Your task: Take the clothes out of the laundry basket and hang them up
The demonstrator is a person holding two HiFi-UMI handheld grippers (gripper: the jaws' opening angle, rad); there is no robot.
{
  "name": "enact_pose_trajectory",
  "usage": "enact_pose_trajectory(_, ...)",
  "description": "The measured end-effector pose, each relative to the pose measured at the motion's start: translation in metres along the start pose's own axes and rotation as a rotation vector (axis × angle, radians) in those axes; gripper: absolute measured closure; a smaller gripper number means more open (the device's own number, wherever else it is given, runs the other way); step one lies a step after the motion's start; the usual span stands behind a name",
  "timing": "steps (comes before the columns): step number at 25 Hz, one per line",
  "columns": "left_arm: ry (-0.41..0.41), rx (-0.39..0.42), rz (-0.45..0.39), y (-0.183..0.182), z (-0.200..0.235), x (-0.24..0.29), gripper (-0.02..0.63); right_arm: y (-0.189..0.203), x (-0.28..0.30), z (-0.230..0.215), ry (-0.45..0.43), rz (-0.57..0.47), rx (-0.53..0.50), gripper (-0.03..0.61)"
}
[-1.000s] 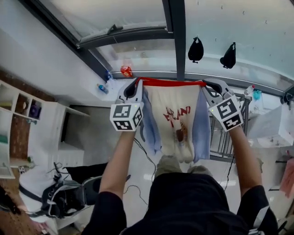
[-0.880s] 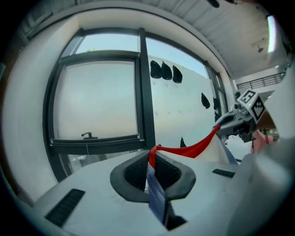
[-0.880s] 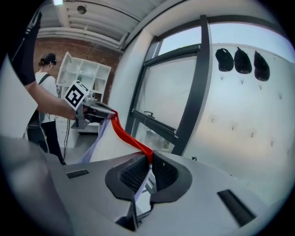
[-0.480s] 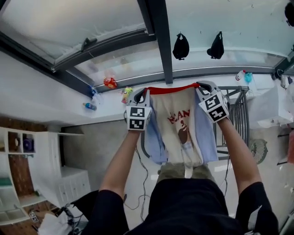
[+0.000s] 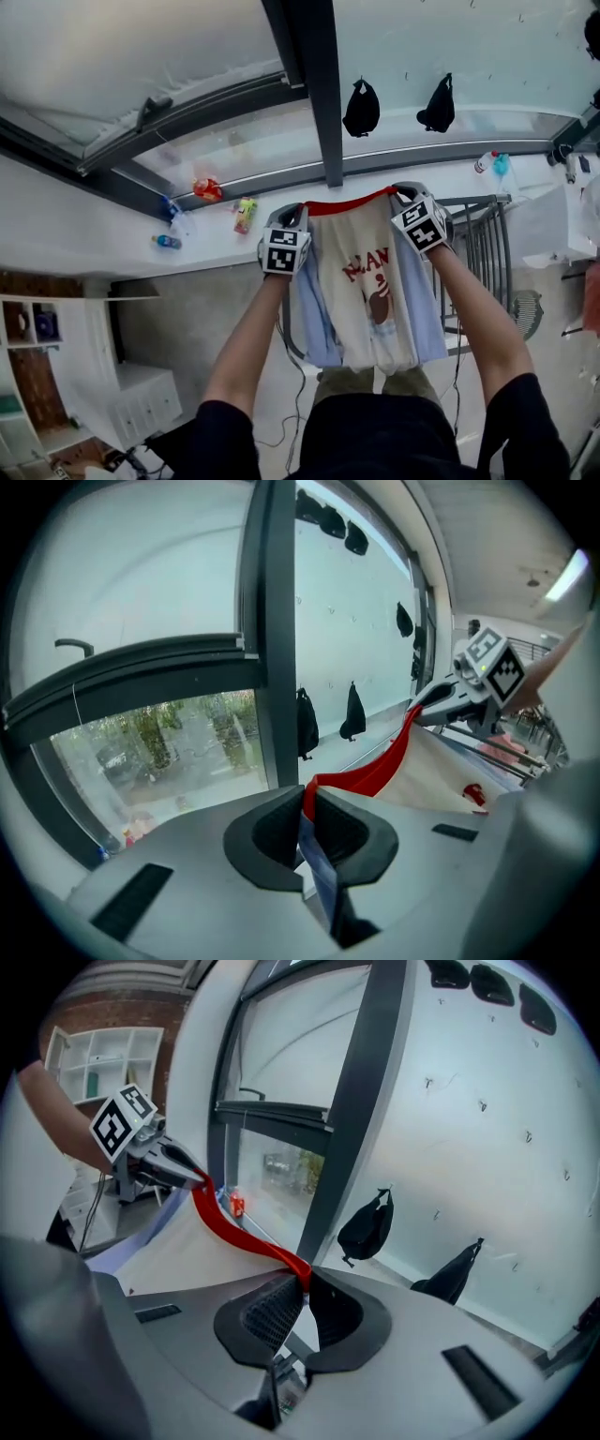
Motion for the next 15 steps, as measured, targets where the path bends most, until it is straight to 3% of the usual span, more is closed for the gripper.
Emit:
enact_pose_trajectory(7, 0.032, 0.003, 0.079, 0.031, 0.009, 0.044, 0.601, 0.032, 0.044, 0.003, 0.022, 0.064, 0.021, 0.565)
enact_pose_trajectory(15, 0.094, 0.201, 0.218, 0.059, -0.007, 0.079, 0.600, 0.064, 0.063, 0.007, 0.039, 0.147, -0.128, 0.563)
Point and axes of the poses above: the fingertips, and each gripper's own axes: x forward along the fingers, z to its left, y out of its underside, the point moved 1 cm from there along -x, backward along the fingers, and after that the axes turned 9 degrees about x, right-handed, at the moved point
